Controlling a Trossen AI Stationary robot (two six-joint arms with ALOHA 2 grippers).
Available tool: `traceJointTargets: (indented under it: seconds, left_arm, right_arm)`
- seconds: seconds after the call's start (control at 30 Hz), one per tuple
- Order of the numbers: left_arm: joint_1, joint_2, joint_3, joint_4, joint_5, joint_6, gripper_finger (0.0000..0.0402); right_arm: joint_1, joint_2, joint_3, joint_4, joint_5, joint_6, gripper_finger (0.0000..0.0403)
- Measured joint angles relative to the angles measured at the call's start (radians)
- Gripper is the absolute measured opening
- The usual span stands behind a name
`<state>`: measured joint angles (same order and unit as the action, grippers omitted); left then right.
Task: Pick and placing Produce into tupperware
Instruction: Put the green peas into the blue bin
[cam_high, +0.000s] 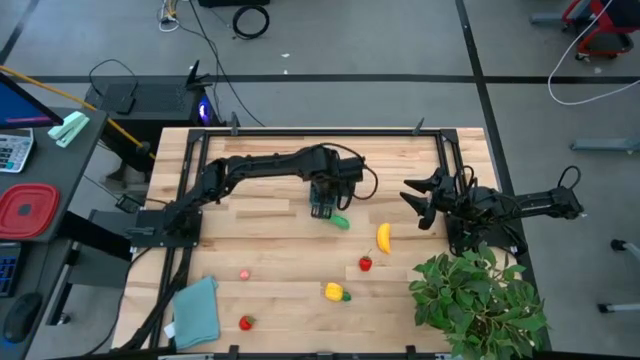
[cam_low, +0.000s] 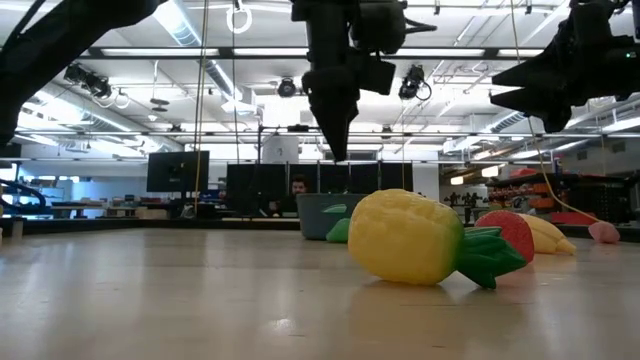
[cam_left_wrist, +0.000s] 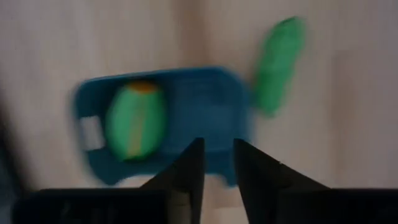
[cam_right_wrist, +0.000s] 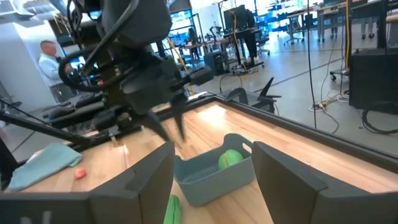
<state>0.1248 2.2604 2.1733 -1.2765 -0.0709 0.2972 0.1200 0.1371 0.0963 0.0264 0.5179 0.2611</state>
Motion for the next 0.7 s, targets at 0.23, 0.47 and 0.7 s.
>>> traceJointTargets:
  seconds: [0.23,0.47,0.7]
  left_arm:
    - [-0.046,0.000,-0.006,0.053,0.050,0.087,0.0090]
    - [-0.084,0.047,-0.006,0.072,0.050,0.186,0.0195]
    - [-0.096,0.126,-0.008,0.079,0.006,0.257,0.0259]
  right_arm:
    - [0.000,0.000,0.000,-0.052,0.000,0.034,0.0224]
    - [0.000,0.000,0.000,-0.056,0.000,0.034,0.0224]
    - [0.000,0.000,0.000,-0.066,0.000,0.034,0.0224]
